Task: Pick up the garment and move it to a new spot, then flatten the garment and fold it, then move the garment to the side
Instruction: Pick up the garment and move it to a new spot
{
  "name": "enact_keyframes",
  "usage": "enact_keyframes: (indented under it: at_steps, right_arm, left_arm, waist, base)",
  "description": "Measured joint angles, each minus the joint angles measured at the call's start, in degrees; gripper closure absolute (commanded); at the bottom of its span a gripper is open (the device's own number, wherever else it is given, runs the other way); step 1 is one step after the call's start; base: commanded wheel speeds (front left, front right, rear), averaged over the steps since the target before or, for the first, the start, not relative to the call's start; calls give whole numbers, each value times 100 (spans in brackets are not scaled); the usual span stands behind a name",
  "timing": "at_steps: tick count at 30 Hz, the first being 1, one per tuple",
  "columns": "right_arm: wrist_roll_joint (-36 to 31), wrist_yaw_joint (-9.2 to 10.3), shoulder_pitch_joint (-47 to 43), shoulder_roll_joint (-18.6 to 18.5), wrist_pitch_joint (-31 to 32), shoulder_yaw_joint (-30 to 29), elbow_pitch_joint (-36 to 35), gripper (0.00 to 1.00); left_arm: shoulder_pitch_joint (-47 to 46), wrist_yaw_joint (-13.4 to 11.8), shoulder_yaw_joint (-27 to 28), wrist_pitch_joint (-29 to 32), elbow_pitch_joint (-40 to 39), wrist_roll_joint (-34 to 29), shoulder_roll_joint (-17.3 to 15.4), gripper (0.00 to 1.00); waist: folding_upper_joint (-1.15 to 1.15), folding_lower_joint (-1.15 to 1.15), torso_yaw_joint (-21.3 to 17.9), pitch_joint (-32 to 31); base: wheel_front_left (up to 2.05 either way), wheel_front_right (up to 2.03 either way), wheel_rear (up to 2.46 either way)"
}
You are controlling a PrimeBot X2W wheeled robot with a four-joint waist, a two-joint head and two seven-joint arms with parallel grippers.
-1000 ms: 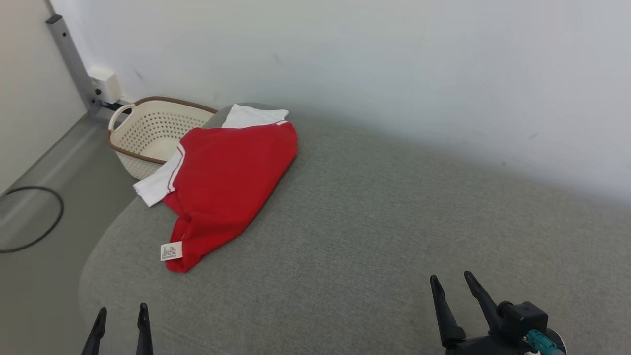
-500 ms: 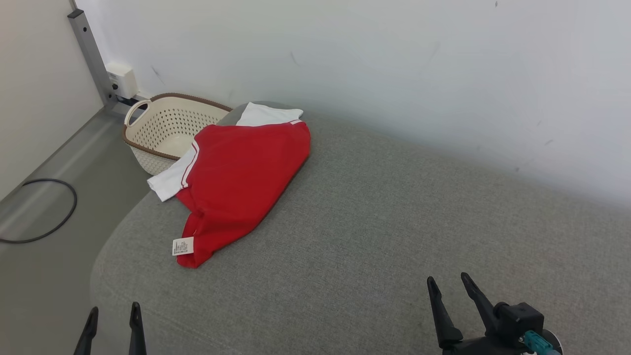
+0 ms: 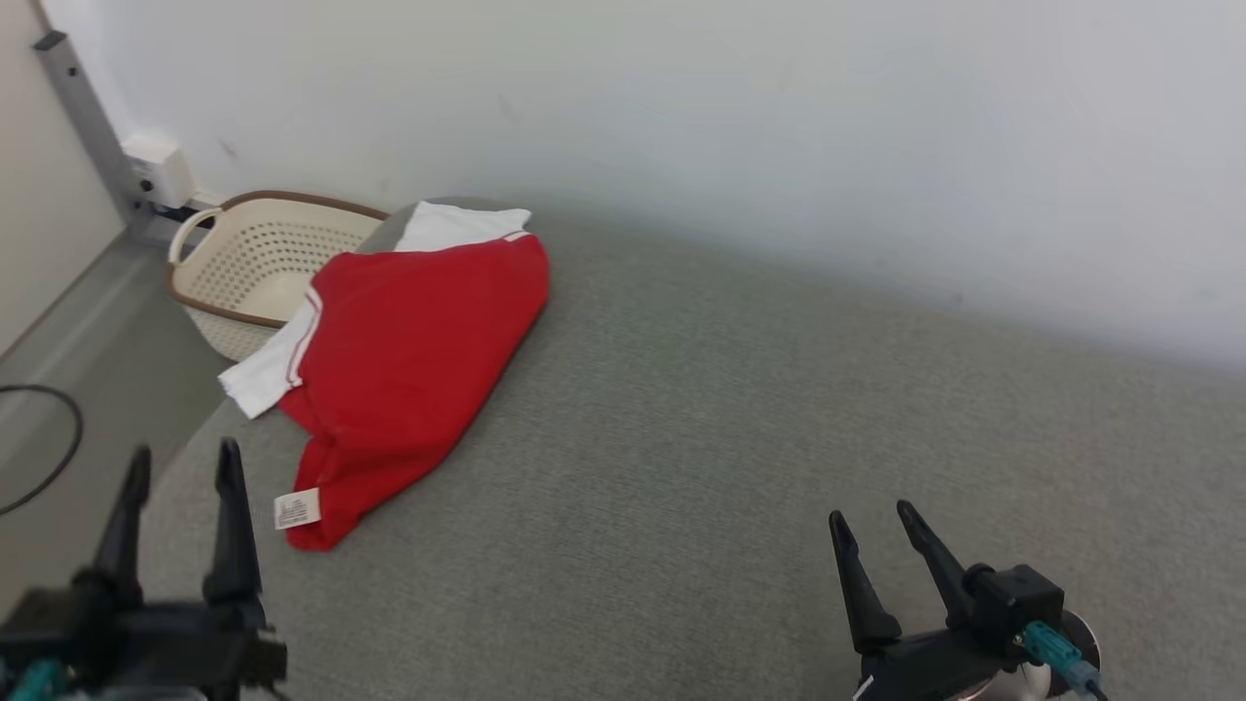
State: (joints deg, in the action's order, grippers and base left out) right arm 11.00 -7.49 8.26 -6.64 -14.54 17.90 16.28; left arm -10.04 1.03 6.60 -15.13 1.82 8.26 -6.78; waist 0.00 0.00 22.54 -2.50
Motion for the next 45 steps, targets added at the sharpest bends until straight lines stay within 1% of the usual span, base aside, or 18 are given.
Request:
enact_keyframes:
  at_steps: [6,14,20,25,33,39,45]
  right_arm:
    - [0,0,208,-19,-2,107,-4,0]
    - [11,0,412,-54,-10,143,30,0]
    - [11,0,509,-49,-18,183,26,0]
    - [3,0,563,-38,-30,164,-1,0]
    - [-5,0,632,-34,-44,112,16,0]
    - [-14,0,662,-37,-46,119,-2,0]
    - [-13,0,689,-67,-56,111,-8,0]
  left_arm:
    - [-1013,141,131,83,232,224,-309,0]
    - [-1972,141,255,391,630,325,-664,0]
    - [-2584,159,289,755,1228,359,-1014,0]
    - [-2961,198,278,935,1840,392,-1158,0]
    - [-3299,250,359,1185,3109,563,-1415,0]
    - [-3518,263,355,1410,4255,573,-1693,0]
    - [-3646,344,314,1569,5061,626,-1837,0]
  waist:
    - [1,0,-400,161]
    - [1,1,-976,387]
    - [1,1,-1344,554]
    - [1,1,-1603,704]
    - [1,1,-1963,888]
    - [0,1,-2146,976]
    - [0,1,-2263,1047]
  base:
    - [0,0,0]
    - [0,0,0]
    - [0,0,0]
    - [0,0,0]
    - [0,0,0]
    - [0,0,0]
    - [0,0,0]
